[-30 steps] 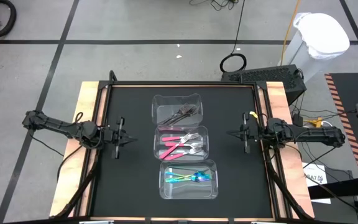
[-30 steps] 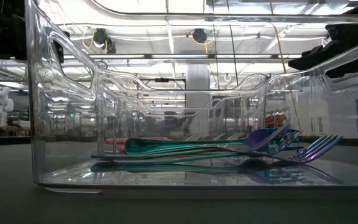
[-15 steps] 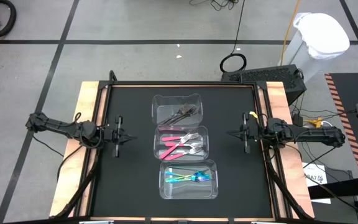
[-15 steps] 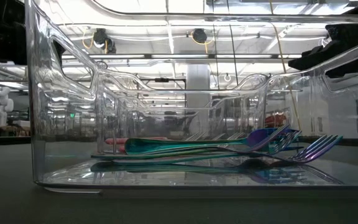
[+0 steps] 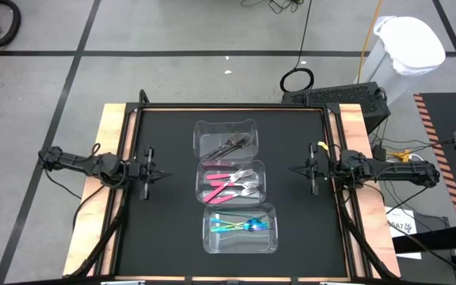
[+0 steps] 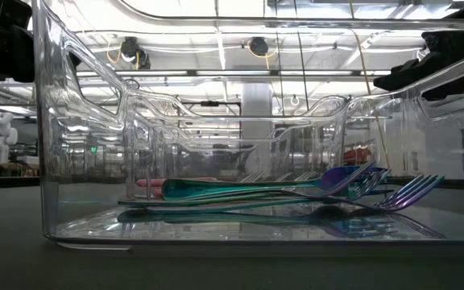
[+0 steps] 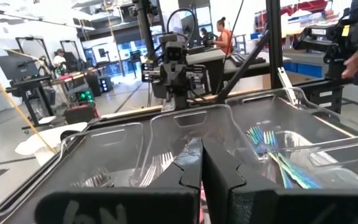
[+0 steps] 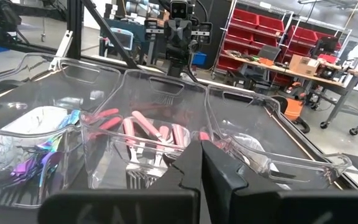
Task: Sort silverware by color (type)
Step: Return to Home Position
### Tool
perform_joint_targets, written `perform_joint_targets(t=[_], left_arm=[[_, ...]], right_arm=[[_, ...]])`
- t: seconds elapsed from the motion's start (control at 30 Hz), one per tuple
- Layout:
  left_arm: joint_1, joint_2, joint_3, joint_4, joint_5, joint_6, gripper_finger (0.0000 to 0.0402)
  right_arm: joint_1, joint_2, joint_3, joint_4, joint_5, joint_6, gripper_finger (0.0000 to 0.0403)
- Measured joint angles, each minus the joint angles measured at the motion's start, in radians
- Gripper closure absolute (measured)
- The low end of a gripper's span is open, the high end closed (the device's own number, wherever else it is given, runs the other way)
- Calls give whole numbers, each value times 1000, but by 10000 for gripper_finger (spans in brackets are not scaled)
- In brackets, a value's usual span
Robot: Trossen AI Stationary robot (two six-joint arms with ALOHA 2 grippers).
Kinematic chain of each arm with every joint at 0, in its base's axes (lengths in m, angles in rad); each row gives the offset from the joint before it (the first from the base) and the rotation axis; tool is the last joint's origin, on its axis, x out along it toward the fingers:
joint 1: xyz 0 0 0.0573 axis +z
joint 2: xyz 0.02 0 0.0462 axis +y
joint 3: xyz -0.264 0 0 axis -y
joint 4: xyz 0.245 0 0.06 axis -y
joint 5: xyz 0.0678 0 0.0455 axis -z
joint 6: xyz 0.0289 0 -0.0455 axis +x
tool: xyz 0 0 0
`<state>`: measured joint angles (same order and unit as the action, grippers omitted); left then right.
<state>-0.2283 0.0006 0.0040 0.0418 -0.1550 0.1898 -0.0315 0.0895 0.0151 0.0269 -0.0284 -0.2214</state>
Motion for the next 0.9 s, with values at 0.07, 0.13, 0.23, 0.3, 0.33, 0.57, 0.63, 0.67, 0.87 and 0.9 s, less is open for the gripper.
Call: perform_joint_targets(t=[0.07, 0.13, 0.23, 0.3, 0.33, 0.57, 0.63, 0.67, 0.87, 0.9], left_arm=[[0, 0, 0, 0, 0, 0, 394], [0, 0, 0, 0, 1, 0, 394], [0, 0, 0, 5, 59, -2, 394], [-1, 0, 0, -17, 98, -27, 394], [0, 0, 0, -18, 103, -32, 394], [0, 0, 0, -7, 68, -8, 394], [0, 0, 0, -6, 60, -1, 394], [0, 0, 0, -6, 55, -1, 394], [0, 0, 0, -8, 46, -12, 394], [0, 0, 0, -9, 46, -18, 394]], right_arm=[[0, 0, 0, 1, 0, 0, 400], [0, 0, 0, 1, 0, 0, 400], [0, 0, 0, 2, 0, 0, 400], [0, 0, 0, 3, 0, 0, 400], [0, 0, 0, 3, 0, 0, 400], [0, 0, 0, 3, 0, 0, 400], [0, 0, 0, 4, 0, 0, 400], [0, 0, 0, 4, 0, 0, 400], [0, 0, 0, 4, 0, 0, 400], [0, 0, 0, 5, 0, 0, 400]])
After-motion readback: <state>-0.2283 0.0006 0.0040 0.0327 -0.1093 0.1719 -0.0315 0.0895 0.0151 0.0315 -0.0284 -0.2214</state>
